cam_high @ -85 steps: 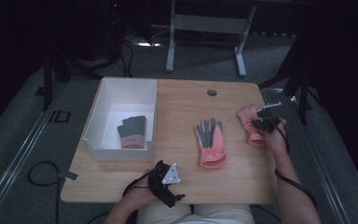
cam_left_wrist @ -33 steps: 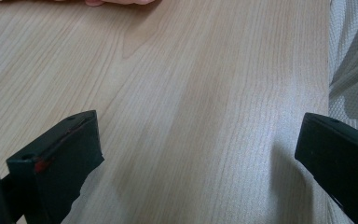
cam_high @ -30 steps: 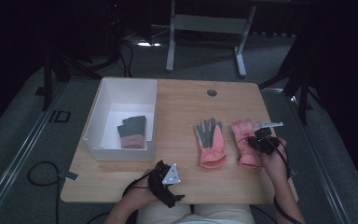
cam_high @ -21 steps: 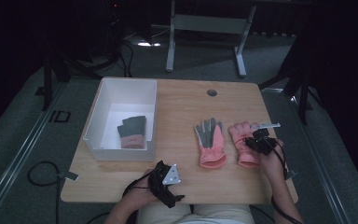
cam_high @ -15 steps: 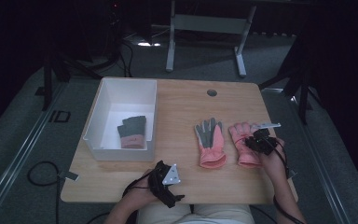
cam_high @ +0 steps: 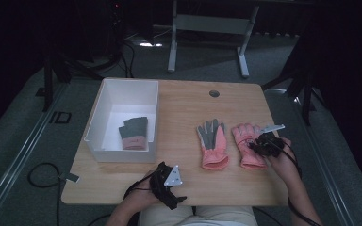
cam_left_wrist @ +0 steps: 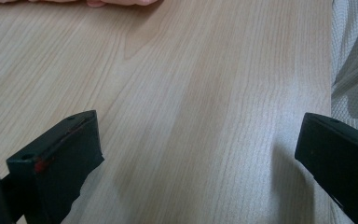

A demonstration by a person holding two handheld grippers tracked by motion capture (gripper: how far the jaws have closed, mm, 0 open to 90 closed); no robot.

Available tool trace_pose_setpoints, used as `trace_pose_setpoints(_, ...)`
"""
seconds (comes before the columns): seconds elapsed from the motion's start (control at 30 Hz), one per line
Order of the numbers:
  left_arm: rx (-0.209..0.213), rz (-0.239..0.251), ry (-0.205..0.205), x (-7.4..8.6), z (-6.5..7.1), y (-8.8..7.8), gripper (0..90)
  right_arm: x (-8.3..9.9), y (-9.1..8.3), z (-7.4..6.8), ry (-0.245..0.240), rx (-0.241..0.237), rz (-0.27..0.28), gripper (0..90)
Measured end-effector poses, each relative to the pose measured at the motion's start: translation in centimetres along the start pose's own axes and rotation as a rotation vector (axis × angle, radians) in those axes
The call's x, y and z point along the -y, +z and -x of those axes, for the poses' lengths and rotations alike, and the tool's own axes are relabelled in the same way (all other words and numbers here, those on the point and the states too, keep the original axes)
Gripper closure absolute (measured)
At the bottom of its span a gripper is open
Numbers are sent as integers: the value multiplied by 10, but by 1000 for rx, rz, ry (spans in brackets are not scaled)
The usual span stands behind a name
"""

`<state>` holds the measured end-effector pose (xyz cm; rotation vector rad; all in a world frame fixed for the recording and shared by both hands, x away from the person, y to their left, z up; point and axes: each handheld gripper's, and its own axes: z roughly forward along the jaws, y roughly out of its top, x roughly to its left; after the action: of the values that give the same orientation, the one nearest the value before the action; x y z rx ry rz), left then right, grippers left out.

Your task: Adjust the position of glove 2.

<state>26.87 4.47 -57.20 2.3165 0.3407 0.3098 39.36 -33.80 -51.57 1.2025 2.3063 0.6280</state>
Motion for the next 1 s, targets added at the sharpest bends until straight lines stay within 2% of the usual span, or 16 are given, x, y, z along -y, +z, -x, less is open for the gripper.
trace_pose_setpoints(0.1, 2, -6, 6, 0, 0, 0, 0, 1, 6, -3, -4, 3, -19, 655)
trace_pose_setpoints(0.17, 1, -8, 10, 0, 0, 0, 0, 1, 8, -4, 10, 2, -21, 694)
trace_pose_setpoints(0.33, -4, -14, 15, 1, 0, 1, 0, 5, 11, -4, 69, 7, 9, 789)
trace_pose_setpoints(0.37, -4, -14, 15, 1, 0, 1, 0, 5, 11, -4, 69, 7, 9, 789)
trace_pose_setpoints(0.4, -3, -4, 6, 1, 0, 0, 0, 5, 11, -5, 89, 12, 16, 813)
trace_pose_setpoints(0.5, -4, -14, 13, 0, 0, 1, 0, 4, 10, -5, 111, 13, 16, 826)
trace_pose_setpoints(0.57, -3, -7, 7, 0, 0, 1, 0, 2, 7, -4, 140, 9, 11, 846)
trace_pose_setpoints(0.73, 0, -6, 4, 0, 0, 0, 0, -3, 0, -3, 165, -7, 13, 868)
trace_pose_setpoints(1.0, 0, -8, 6, 0, -1, 0, 0, -21, -27, -2, 147, -6, 82, 873)
